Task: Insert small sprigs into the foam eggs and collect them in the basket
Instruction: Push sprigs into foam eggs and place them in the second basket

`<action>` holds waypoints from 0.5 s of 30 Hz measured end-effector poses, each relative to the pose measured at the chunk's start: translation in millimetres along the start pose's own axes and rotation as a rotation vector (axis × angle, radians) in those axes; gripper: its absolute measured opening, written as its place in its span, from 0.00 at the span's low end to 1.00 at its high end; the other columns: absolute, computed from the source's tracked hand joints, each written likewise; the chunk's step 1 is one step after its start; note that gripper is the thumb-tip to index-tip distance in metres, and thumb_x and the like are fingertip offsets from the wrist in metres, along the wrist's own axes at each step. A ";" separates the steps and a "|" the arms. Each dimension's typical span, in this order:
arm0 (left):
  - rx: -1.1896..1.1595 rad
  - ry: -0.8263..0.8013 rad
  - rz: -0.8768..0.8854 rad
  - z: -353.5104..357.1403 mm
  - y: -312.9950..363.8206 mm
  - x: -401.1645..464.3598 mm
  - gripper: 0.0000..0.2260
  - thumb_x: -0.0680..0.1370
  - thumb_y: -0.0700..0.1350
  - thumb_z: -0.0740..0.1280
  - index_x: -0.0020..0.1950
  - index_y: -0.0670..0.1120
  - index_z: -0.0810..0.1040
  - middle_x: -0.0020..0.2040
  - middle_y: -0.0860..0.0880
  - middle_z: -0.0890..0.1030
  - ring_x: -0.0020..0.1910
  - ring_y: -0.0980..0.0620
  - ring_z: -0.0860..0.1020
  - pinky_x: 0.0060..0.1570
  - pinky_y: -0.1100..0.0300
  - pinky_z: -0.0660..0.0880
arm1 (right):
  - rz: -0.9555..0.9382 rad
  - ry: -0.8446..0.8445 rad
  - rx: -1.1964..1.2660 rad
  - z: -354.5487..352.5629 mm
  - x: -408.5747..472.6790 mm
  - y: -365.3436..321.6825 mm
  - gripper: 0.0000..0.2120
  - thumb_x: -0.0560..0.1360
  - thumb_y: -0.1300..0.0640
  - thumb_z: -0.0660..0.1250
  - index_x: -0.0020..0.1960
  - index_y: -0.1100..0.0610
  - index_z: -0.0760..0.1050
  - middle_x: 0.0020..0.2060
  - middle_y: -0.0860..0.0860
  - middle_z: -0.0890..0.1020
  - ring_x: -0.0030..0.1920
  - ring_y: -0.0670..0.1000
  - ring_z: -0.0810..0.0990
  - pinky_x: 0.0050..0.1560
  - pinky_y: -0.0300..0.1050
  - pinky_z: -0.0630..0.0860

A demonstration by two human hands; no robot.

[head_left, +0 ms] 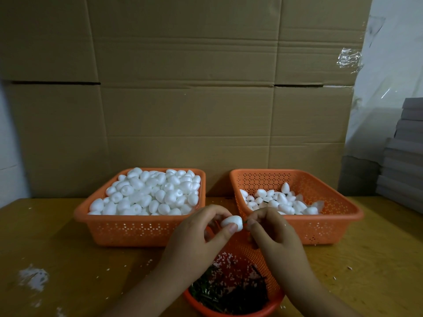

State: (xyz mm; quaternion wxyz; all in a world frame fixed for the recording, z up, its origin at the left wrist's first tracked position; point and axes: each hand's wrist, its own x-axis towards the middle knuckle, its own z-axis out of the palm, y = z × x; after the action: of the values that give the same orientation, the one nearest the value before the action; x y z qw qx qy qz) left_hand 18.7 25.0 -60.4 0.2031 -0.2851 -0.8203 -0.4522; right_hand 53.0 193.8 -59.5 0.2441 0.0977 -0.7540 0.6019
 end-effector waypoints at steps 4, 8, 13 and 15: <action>-0.034 -0.005 -0.002 -0.1 1.6 0.1 0.14 0.72 0.68 0.63 0.54 0.66 0.74 0.50 0.66 0.78 0.51 0.64 0.78 0.45 0.68 0.76 | 0.003 0.018 0.006 -0.5 -0.3 0.8 0.09 0.77 0.57 0.65 0.39 0.56 0.75 0.30 0.54 0.78 0.32 0.48 0.76 0.36 0.41 0.73; -0.045 -0.053 0.004 -0.3 2.4 -0.4 0.16 0.70 0.67 0.66 0.56 0.66 0.73 0.50 0.64 0.79 0.49 0.62 0.79 0.43 0.65 0.77 | 0.007 0.042 -0.008 -0.4 0.9 3.1 0.11 0.78 0.57 0.65 0.38 0.59 0.74 0.31 0.58 0.77 0.32 0.53 0.76 0.35 0.43 0.72; -0.001 -0.102 0.002 -0.5 2.5 -0.4 0.18 0.68 0.67 0.67 0.56 0.66 0.74 0.50 0.66 0.78 0.48 0.63 0.79 0.43 0.64 0.78 | 0.007 0.058 -0.007 -0.3 1.8 4.9 0.13 0.79 0.58 0.64 0.37 0.60 0.73 0.30 0.57 0.77 0.31 0.53 0.76 0.35 0.44 0.72; 0.029 -0.105 0.016 -0.6 2.5 -0.1 0.15 0.69 0.66 0.66 0.54 0.65 0.75 0.50 0.66 0.78 0.48 0.63 0.79 0.43 0.62 0.79 | 0.009 0.052 0.006 -0.2 1.7 4.5 0.13 0.79 0.58 0.64 0.36 0.60 0.73 0.29 0.57 0.78 0.31 0.50 0.75 0.34 0.42 0.72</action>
State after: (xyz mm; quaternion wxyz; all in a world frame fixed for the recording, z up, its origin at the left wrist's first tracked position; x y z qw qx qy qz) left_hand 20.4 25.5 -58.5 0.1673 -0.3121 -0.8341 -0.4230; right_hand 49.6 195.4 -62.5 0.2605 0.0794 -0.7462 0.6075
